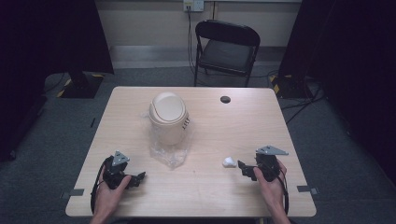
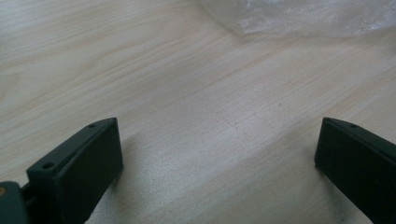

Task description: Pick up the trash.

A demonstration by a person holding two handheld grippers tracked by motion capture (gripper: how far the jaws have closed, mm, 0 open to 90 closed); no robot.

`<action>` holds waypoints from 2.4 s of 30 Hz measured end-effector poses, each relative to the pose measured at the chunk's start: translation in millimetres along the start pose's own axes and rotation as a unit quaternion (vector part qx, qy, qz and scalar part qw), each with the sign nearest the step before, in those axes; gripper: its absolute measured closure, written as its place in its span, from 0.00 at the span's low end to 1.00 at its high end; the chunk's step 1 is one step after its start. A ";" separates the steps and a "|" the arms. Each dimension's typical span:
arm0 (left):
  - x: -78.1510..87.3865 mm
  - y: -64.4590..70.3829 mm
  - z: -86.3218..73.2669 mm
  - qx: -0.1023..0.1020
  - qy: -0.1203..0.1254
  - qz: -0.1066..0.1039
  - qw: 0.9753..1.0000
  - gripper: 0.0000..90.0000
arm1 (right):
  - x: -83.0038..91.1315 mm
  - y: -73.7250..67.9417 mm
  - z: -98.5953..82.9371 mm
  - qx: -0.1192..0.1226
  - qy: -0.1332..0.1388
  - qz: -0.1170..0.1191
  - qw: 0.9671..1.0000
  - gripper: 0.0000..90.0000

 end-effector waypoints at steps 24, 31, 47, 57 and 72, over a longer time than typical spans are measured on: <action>0.7 -0.4 -0.3 -0.003 0.000 0.003 1.000 0.01 | -41.2 -62.7 63.5 0.051 0.009 0.080 0.995 0.22; 0.7 -0.4 -0.3 -0.003 -0.001 0.003 1.000 0.01 | -48.7 -75.6 81.9 0.058 0.022 0.093 0.994 0.23; 0.5 -0.3 -0.3 -0.002 0.000 0.002 1.000 0.01 | -67.4 -103.6 131.9 0.081 0.026 0.135 0.987 0.22; 0.6 -0.4 -0.3 -0.003 0.000 0.003 1.000 0.01 | -66.9 -119.4 163.6 0.084 0.033 0.152 0.984 0.20; 0.7 -0.3 -0.3 -0.003 -0.001 0.002 1.000 0.01 | -87.6 -129.7 193.8 0.093 0.036 0.145 0.984 0.20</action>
Point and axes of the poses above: each handheld gripper's, and its own axes: x roughly backward along the jaws, z roughly out of its top, y roughly to its right, the point moved 5 cm from there along -x, roughly forward along the jaws, and after that the axes turned 4 degrees about z, right-handed, at the moved point
